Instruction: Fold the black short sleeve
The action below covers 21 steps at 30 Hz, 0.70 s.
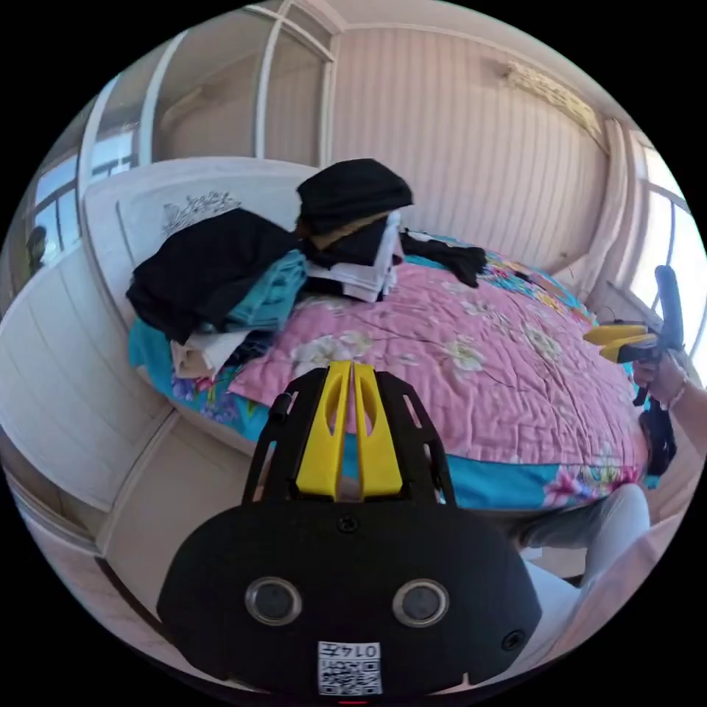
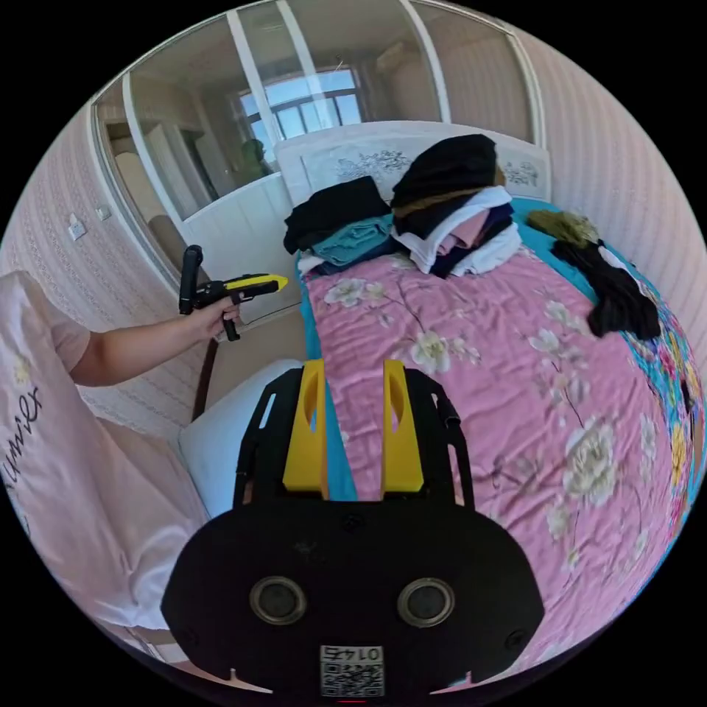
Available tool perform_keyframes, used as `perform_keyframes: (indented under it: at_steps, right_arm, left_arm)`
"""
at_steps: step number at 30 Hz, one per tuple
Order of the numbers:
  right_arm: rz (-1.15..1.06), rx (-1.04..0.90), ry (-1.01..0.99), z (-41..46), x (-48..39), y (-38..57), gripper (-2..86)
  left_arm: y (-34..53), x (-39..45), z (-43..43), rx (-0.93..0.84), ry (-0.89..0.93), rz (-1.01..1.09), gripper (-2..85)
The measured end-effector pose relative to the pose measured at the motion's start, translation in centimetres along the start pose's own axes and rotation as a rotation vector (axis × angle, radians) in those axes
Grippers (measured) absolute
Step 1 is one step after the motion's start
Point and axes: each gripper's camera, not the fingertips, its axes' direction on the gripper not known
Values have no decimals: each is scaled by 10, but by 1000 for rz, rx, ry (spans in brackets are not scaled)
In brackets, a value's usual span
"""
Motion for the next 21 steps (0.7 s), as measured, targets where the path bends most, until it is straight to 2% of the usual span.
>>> perform_keyframes:
  at_steps: [3, 9, 13, 16, 19, 21]
  right_arm:
    - [-97, -65, -37, 66, -10, -76, 118]
    - [-305, -140, -31, 201, -47, -212, 122]
    - [-441, -180, -48, 287, -86, -269, 127]
    - [-517, -194, 27, 351, -116, -303, 132]
    - [-508, -103, 78, 398, -126, -327, 116]
    - [-469, -171, 93, 435, -113, -341, 84]
  left_arm:
    - [4, -85, -15, 73, -7, -215, 52]
    - [-3, -193, -32, 220, -61, -364, 78]
    - [-4, -230, -28, 180, -143, -370, 89]
    - [4, -255, -33, 181, -179, -409, 89]
    - [9, -279, -31, 166, -109, -460, 73]
    - [7, -295, -30, 126, -17, -458, 21]
